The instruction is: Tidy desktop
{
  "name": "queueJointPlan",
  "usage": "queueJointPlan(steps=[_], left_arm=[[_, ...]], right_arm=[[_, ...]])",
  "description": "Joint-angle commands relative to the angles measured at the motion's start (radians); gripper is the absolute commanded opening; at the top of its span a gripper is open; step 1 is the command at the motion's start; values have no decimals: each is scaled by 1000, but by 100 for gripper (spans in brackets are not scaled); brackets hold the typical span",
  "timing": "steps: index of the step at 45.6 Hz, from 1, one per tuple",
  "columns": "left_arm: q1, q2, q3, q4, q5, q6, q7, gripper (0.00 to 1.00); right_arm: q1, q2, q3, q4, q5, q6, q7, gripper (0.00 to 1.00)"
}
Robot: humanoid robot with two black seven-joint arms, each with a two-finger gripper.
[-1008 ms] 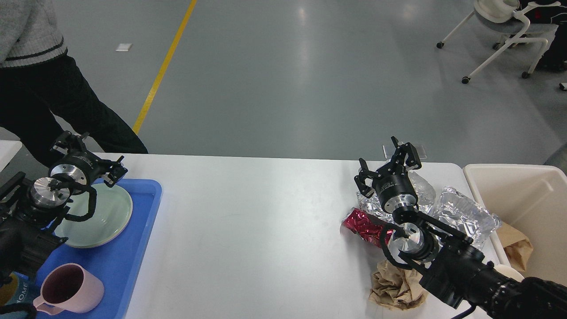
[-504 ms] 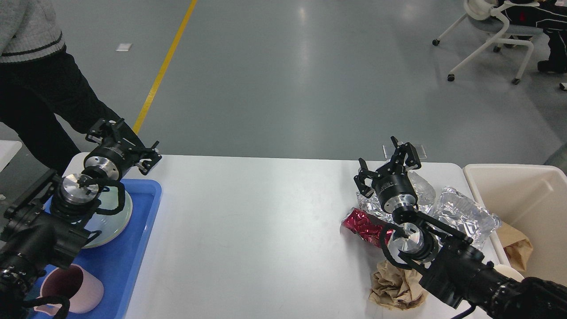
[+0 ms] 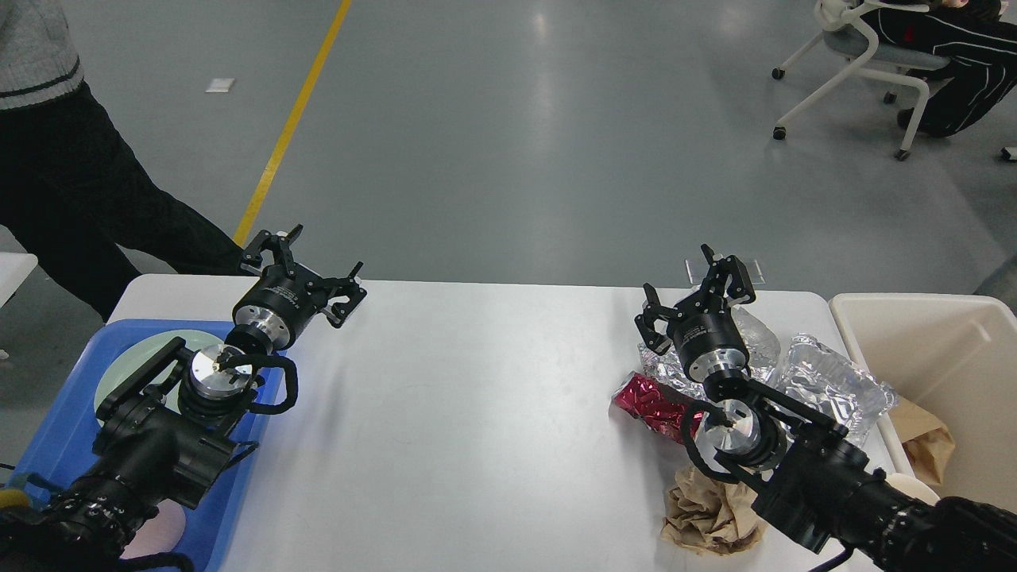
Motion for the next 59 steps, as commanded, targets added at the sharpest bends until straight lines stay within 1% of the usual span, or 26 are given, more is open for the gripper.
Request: queueJointPlan(steps=[1,4,8,12,14,17,18,19,22,59], left_arm=[[19,-25,-7,12,114,-33,-117,97],[21,-32,-12,19,157,-35,-132,97],[21,-29,-12,19,170,-36,-134,97],[24,-32,-17,19,159,-44,-145,97],[29,-32,-15,19,160,-65,-166,97],[30,-32,-7,19,160,-67,-209,97],[32,-35,-3,19,159,-72,-255,97],[33,-36,-1,19,159,-73,-272,97],[33,-39,-9,19,156,-76,-301,97],[33,-39,-4,19,142,-75,-309,97]], right_arm=[[0,1,0,0,0,-1,0,100],[0,1,0,0,0,-1,0,100],[0,1,0,0,0,-1,0,100],[0,0,0,0,0,-1,0,100],[0,1,0,0,0,-1,0,100],[0,1,0,0,0,-1,0,100],[0,1,0,0,0,-1,0,100],[0,0,0,0,0,-1,0,100],[0,1,0,-2,0,-1,0,100],[0,1,0,-3,0,-1,0,100]])
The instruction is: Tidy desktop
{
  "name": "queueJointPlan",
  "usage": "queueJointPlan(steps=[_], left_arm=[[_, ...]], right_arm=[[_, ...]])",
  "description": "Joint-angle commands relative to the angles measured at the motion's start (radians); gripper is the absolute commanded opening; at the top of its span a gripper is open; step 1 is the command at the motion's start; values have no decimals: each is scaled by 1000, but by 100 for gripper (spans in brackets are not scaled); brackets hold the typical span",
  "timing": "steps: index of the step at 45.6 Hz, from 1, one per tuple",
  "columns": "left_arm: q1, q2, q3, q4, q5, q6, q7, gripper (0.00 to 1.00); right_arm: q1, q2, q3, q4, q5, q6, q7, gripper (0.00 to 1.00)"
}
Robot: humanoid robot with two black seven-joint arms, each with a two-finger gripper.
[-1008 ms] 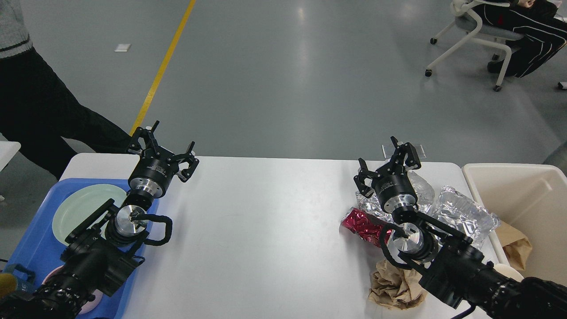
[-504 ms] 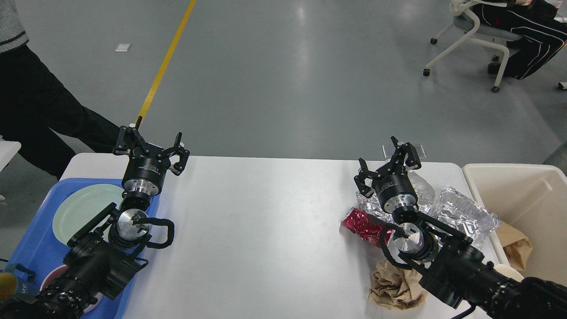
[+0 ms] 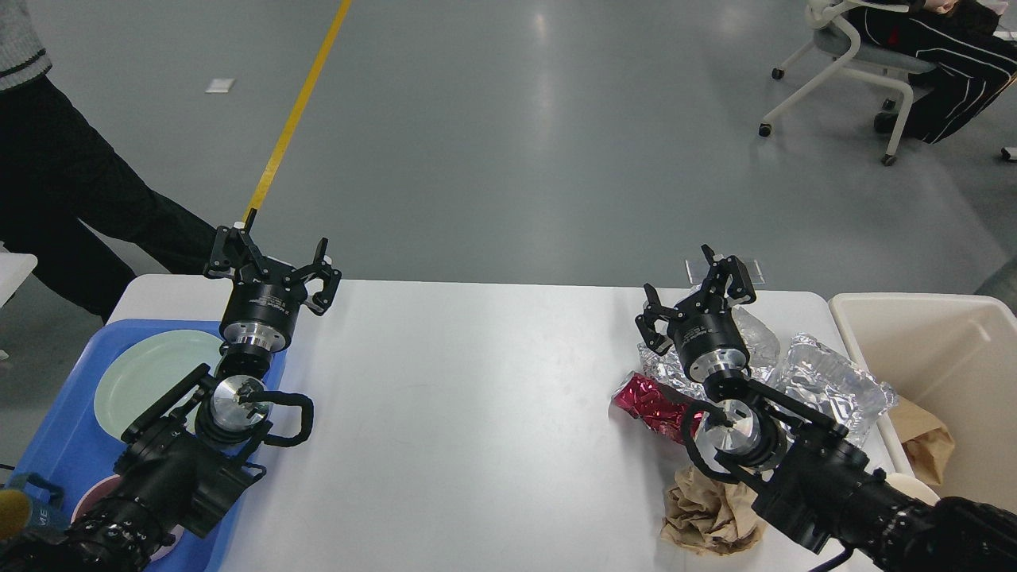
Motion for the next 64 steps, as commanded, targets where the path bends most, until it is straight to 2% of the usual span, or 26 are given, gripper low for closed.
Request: queueJointPlan(steps=[1,10,17,25,33,40,49,53,55,60,64], left_arm=[[0,0,0,0,0,0,0,97],[0,1,0,0,0,0,0,97],[0,1,2,0,0,0,0,97],[0,1,0,0,0,0,0,97],[0,1,0,0,0,0,0,97],[0,1,2,0,0,0,0,97],[0,1,0,0,0,0,0,97],[0,1,2,0,0,0,0,97],[0,0,2,0,-1,0,0,97],[0,1,0,0,0,0,0,97],[0,1,2,0,0,0,0,97]], right_arm=[[0,1,2,0,0,0,0,100],[38,16,-12,-15,3,-20,-12,100],[215,-39,-35,-60,8,-22,-14,100],[339,-62,-146,-147,9,-22,-14,100],[460,-137,-388,-167,8,-20,-14,100],[626,-154,-766,-150,3,-2,-14,100],[866,-225,-1420,50,3,1,-14,100],[1012,-223,-1638,170,2,1,-14,100],[1070,-219,-1695,231,-2,1,-14,100],[1135,-210,-1690,354,-5,6,-12,100],[1157,-200,-1701,434,-6,63,-12,100]])
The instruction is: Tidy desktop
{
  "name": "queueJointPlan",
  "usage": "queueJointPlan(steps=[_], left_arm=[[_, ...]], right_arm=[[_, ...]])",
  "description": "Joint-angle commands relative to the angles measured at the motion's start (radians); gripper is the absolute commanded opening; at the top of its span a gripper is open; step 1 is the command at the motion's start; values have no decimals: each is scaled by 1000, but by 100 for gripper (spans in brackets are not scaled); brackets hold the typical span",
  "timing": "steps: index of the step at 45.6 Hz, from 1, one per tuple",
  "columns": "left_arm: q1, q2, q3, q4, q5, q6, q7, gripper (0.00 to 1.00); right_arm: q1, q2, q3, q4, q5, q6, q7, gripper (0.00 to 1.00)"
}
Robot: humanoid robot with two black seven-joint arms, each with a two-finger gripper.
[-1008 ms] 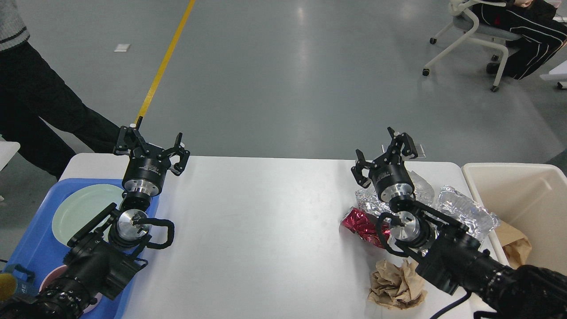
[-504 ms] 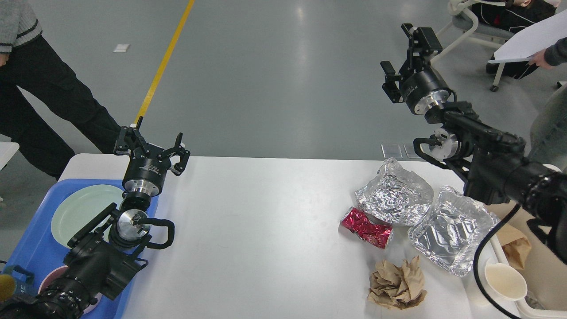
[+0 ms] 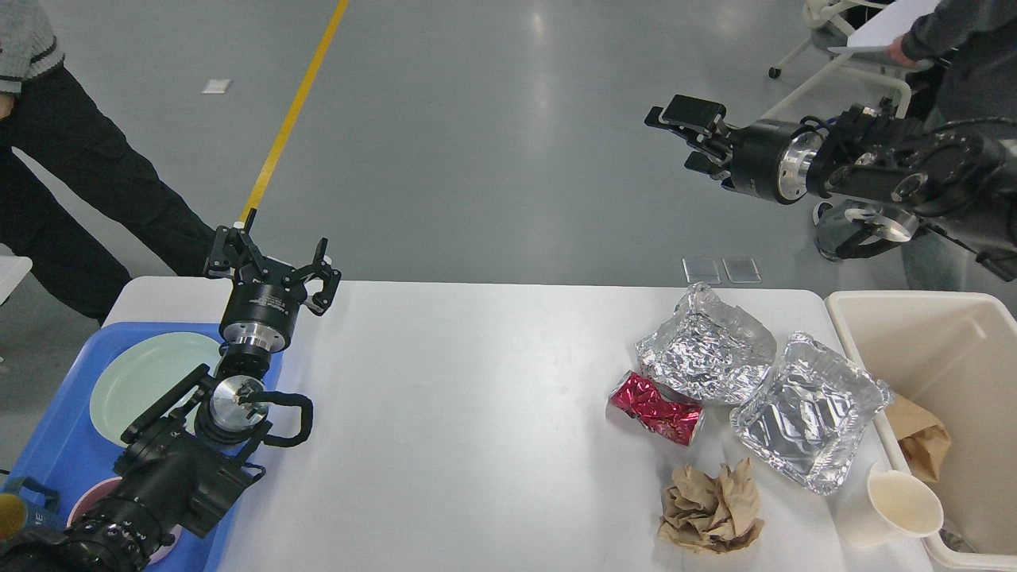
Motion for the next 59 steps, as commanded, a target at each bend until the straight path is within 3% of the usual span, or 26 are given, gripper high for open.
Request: queueJointPlan(steps=[1,7,11,13,14,15,19,22,24,32,59], left_arm=[[0,0,0,0,0,0,0,97],[0,0,0,0,0,0,0,97],[0,0,0,0,0,0,0,97],[0,-1,0,0,0,0,0,97],[0,0,-1,0,0,0,0,97],[0,0,0,1,0,0,0,97],[0,0,0,0,0,0,0,97],[0,0,-1,0,0,0,0,97],[0,0,0,0,0,0,0,97],[0,0,0,2,0,0,0,97],[0,0,0,1,0,0,0,97]], right_arm=[[46,10,-18,117,-6,82,1,100],[78,27,-67,144,-35,279,-3,100],[111,47,-92,170,-70,308,-9,100],[131,55,-106,190,-73,310,-33,100],[142,61,-121,203,-73,310,-64,100],[168,76,-171,251,-73,308,-182,100],[214,106,-201,331,-58,287,-433,100],[245,118,-193,386,-46,239,-571,100],[269,129,-187,429,-39,218,-619,100],[349,190,-172,593,-32,222,-622,100],[363,182,-142,765,91,112,-622,100]])
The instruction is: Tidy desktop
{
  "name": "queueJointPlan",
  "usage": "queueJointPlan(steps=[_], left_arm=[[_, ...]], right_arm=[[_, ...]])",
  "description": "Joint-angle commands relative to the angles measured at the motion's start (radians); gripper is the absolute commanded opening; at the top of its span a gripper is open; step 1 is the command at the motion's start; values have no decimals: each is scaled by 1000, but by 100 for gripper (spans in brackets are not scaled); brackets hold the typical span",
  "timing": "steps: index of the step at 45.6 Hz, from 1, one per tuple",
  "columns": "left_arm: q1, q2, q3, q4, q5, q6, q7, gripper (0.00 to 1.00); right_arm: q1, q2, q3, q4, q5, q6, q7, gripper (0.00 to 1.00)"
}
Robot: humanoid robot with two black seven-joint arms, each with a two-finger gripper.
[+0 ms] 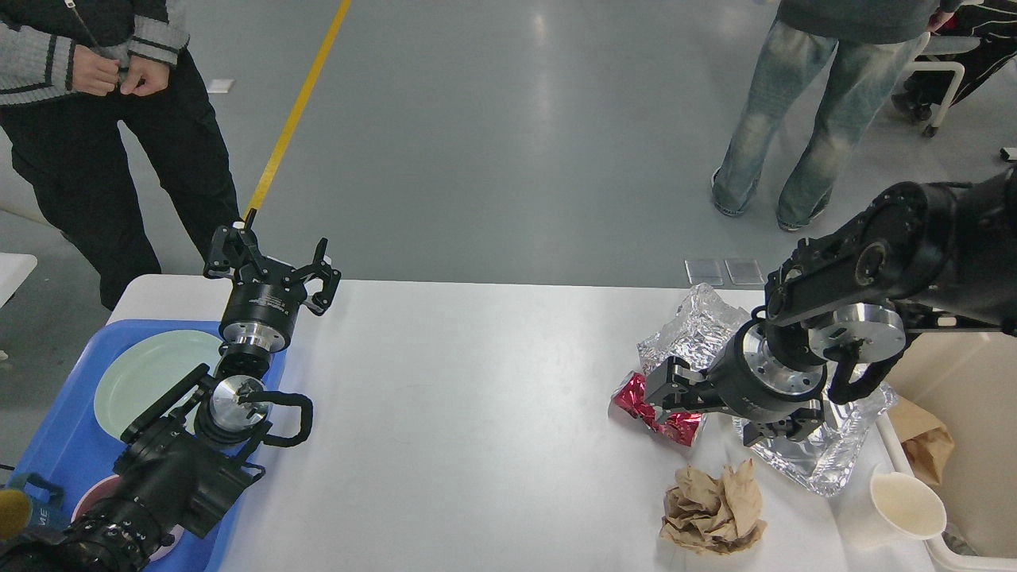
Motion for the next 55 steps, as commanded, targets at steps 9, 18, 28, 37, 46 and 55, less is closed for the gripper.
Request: queueJointPlan(steps=[9,18,28,37,46,55], left_arm=[[0,0,0,0,0,0,0,97],[0,0,0,0,0,0,0,97],[0,-1,0,0,0,0,0,97],[0,-1,0,0,0,0,2,97],[0,-1,0,0,0,0,0,97],[0,-1,0,0,0,0,0,97]], right_arm=[[6,-7,6,4,3,-7,2,100],[24,-50,6,11,5,-7,2,100],[27,-121,6,27,5,-7,2,100],[27,-130,6,27,5,-40,2,100],[17,-167,-12,25,5,-51,2,100],[-25,-190,-60,25,0,-111,2,100]])
